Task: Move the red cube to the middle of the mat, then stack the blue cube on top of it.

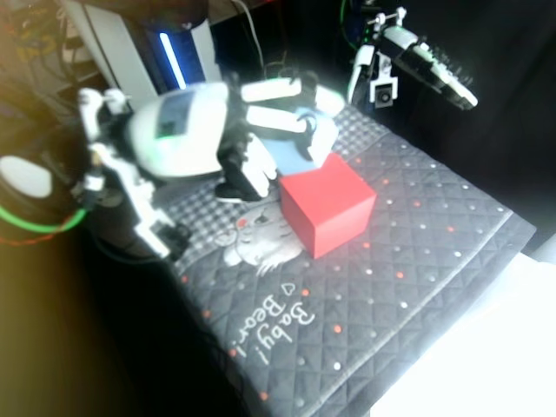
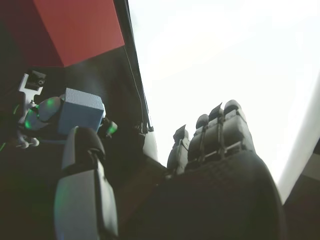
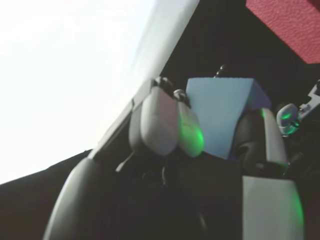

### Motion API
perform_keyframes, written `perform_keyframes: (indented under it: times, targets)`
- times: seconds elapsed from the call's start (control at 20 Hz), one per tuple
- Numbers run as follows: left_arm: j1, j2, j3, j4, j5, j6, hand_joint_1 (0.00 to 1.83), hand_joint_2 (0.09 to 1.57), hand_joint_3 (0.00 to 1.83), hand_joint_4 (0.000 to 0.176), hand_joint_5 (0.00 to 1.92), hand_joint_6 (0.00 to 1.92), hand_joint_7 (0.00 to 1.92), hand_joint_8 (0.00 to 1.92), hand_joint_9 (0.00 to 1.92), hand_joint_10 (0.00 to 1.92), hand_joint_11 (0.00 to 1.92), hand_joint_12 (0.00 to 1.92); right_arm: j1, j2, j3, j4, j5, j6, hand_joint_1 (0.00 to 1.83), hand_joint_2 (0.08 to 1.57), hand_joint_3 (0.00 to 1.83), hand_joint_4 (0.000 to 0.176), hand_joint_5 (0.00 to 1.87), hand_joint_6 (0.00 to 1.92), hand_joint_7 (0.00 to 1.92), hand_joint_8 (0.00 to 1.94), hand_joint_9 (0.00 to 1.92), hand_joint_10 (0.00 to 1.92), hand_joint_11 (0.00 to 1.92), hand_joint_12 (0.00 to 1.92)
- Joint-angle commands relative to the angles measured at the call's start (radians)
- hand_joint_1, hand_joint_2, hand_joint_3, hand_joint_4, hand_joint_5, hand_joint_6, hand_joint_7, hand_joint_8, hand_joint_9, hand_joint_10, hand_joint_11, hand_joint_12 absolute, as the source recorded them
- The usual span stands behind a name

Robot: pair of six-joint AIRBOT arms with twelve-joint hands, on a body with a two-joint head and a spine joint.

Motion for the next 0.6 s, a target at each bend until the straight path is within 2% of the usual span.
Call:
perform_keyframes:
  times: [0.0, 0.05, 0.1, 0.15, 0.2, 0.25, 0.3, 0.35, 0.4, 0.45, 0.5, 0.55]
  targets:
    - [-0.003, -0.005, 0.003, 0.010, -0.131, -0.005, 0.69, 0.98, 0.01, 0.151, 0.00, 0.00, 0.00, 0.00, 0.00, 0.00, 0.00, 0.00, 0.014, -0.009, 0.009, 0.003, 0.075, 0.019, 0.92, 1.47, 0.04, 0.000, 0.36, 1.87, 1.25, 1.94, 1.42, 1.92, 1.51, 1.92]
    - [-0.002, -0.006, 0.003, 0.008, -0.132, -0.006, 0.70, 1.00, 0.01, 0.149, 0.00, 0.00, 0.00, 0.00, 0.00, 0.00, 0.00, 0.00, 0.014, -0.018, 0.015, -0.006, 0.061, 0.024, 1.36, 1.34, 0.00, 0.000, 0.07, 1.27, 1.21, 1.94, 1.38, 1.92, 1.45, 1.92]
    - [0.001, -0.008, 0.003, 0.006, -0.132, -0.006, 0.70, 1.00, 0.01, 0.144, 0.00, 0.00, 0.00, 0.00, 0.00, 0.00, 0.00, 0.00, 0.014, -0.039, 0.027, -0.018, 0.028, 0.025, 1.45, 1.31, 0.00, 0.000, 0.02, 0.82, 1.19, 1.94, 1.36, 1.92, 1.41, 1.92]
    - [0.001, -0.008, 0.003, 0.005, -0.132, -0.006, 0.70, 1.02, 0.02, 0.146, 0.00, 0.00, 0.00, 0.00, 0.00, 0.00, 0.00, 0.00, 0.014, -0.051, 0.035, -0.027, 0.002, 0.025, 1.35, 1.31, 0.00, 0.000, 0.00, 0.28, 1.05, 1.94, 1.25, 1.92, 1.30, 1.92]
    - [0.001, -0.008, 0.003, 0.005, -0.132, -0.006, 0.69, 1.02, 0.02, 0.154, 0.00, 0.00, 0.00, 0.00, 0.00, 0.00, 0.00, 0.00, 0.015, -0.057, 0.041, -0.030, -0.012, 0.025, 1.25, 1.38, 0.00, 0.000, 0.03, 0.18, 0.60, 1.88, 1.08, 1.92, 1.17, 1.92]
    - [0.001, -0.008, 0.003, 0.005, -0.132, -0.006, 0.69, 1.04, 0.02, 0.166, 0.00, 0.00, 0.00, 0.00, 0.00, 0.00, 0.00, 0.00, 0.015, -0.061, 0.046, -0.030, -0.023, 0.025, 1.02, 1.34, 0.01, 0.000, 0.47, 1.30, 0.23, 1.70, 0.42, 1.92, 0.62, 1.92]
    - [0.001, -0.008, 0.004, 0.005, -0.131, -0.006, 0.69, 1.05, 0.02, 0.170, 0.00, 0.00, 0.00, 0.00, 0.00, 0.00, 0.00, 0.00, 0.015, -0.062, 0.051, -0.030, -0.029, 0.032, 0.91, 1.25, 0.00, 0.000, 0.21, 1.23, 0.11, 1.23, 0.12, 1.70, 0.24, 1.92]
    - [0.001, -0.007, 0.005, 0.005, -0.127, -0.006, 0.70, 1.06, 0.02, 0.164, 0.00, 0.00, 0.00, 0.00, 0.00, 0.00, 0.00, 0.00, 0.015, -0.062, 0.053, -0.036, -0.035, 0.033, 0.71, 1.21, 0.00, 0.000, 0.06, 0.88, 0.06, 0.55, 0.02, 1.07, 0.05, 1.70]
    - [0.001, -0.007, 0.004, 0.005, -0.127, -0.006, 0.71, 1.07, 0.02, 0.173, 0.00, 0.00, 0.00, 0.00, 0.00, 0.00, 0.00, 0.00, 0.015, -0.062, 0.054, -0.039, -0.041, 0.033, 0.63, 1.21, 0.00, 0.000, 0.03, 0.74, 0.07, 0.22, 0.00, 0.70, 0.01, 1.34]
    - [0.003, -0.007, 0.004, 0.005, -0.128, -0.006, 0.70, 1.07, 0.02, 0.170, 0.00, 0.00, 0.00, 0.00, 0.00, 0.00, 0.00, 0.00, 0.015, -0.061, 0.056, -0.049, -0.056, 0.033, 0.52, 1.23, 0.00, 0.000, 0.04, 0.54, 0.03, 0.06, 0.00, 0.38, 0.00, 0.78]
    - [0.005, -0.007, 0.004, 0.005, -0.130, -0.007, 0.71, 1.08, 0.02, 0.164, 0.00, 0.00, 0.00, 0.00, 0.00, 0.00, 0.00, 0.00, 0.015, -0.058, 0.057, -0.054, -0.069, 0.033, 0.51, 1.23, 0.00, 0.000, 0.06, 0.41, 0.02, 0.02, 0.01, 0.22, 0.00, 0.39]
    - [0.005, -0.007, 0.003, 0.005, -0.130, -0.007, 0.71, 1.08, 0.02, 0.172, 0.00, 0.00, 0.00, 0.00, 0.00, 0.00, 0.00, 0.00, 0.015, -0.056, 0.058, -0.054, -0.073, 0.033, 0.51, 1.22, 0.00, 0.000, 0.06, 0.20, 0.01, 0.01, 0.00, 0.21, 0.00, 0.13]
